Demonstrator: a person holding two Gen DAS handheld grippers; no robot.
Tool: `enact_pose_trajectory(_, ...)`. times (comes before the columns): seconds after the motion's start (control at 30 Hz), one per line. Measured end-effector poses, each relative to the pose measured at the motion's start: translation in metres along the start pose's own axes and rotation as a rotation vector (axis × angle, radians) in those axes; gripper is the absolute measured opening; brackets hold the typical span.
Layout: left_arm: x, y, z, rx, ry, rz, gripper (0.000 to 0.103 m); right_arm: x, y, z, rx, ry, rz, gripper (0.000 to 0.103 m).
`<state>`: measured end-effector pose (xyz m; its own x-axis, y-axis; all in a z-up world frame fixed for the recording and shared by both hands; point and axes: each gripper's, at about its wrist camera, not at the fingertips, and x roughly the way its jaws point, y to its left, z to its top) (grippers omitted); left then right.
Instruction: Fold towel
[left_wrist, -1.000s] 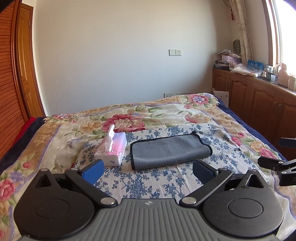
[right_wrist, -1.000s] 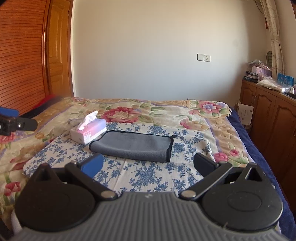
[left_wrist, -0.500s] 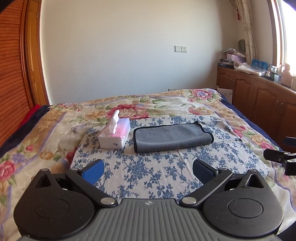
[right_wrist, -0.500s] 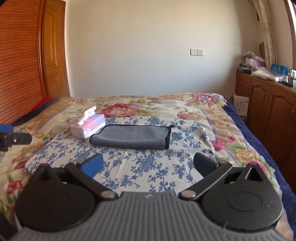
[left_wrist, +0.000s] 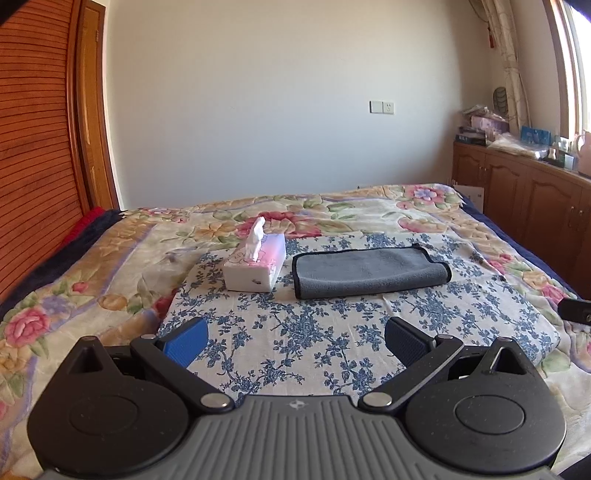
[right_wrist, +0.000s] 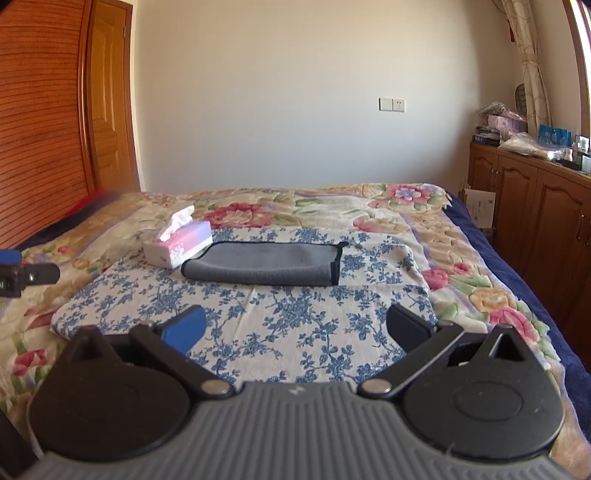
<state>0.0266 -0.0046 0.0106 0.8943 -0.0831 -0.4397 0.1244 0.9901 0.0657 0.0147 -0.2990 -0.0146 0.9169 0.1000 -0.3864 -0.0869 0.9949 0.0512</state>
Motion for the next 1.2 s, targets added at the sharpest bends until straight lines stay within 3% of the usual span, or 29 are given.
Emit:
enact_pose_trajectory(0.2,0.0,0.007,-0.012,-0.014,-0.022,0.018,0.103,-0.003,-0.001,-0.004,-0.008,-0.026,-0.014,0.103)
enact_pose_trajectory(1.2,-0.004,0.011,-0.014,-0.023,-0.073,0.047,0.103,-0.008,-0.005,-0.005,0.001,-0.091,-0.071,0.103)
